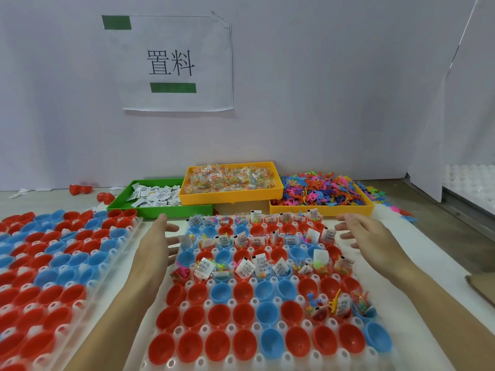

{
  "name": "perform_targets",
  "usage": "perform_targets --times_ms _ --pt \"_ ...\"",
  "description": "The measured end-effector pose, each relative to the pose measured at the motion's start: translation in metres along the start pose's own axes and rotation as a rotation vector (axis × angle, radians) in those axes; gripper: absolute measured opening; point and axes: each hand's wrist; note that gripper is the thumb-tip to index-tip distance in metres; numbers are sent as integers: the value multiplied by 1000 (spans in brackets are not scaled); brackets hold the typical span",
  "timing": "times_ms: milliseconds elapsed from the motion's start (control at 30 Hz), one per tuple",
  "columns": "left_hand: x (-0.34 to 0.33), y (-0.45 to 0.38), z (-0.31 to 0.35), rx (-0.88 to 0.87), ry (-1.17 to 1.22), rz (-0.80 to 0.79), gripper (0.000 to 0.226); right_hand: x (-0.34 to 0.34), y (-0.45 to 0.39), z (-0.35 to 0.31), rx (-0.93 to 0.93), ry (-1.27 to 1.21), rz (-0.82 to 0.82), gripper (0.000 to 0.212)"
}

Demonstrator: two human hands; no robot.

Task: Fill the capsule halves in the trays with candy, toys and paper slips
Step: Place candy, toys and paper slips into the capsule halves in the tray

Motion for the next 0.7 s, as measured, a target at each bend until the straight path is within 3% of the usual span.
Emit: perform_targets --times_ms 167,267,367,500,700 --pt "1 -2 -3 1 3 9 47 5 -27 1 107 245 146 31" --pt "0 -3 -3 -14 -6 18 47 7 -48 0 131 494 114 43" --pt "0 -3 -3 -32 -8 26 47 8 -67 1 106 674 58 37" --pt "0 -1 -1 -56 -26 38 50 9 -82 1 212 619 44 22" --pt "1 2 1 -150 -109 37 47 11 -83 -4 387 465 284 14"
Point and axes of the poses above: each hand's wrist, its own y-axis away from the middle knuckle, its own x-axis out of the back of the hand, z = x × y, and after that the axes turned 7 degrees about -z, right-handed
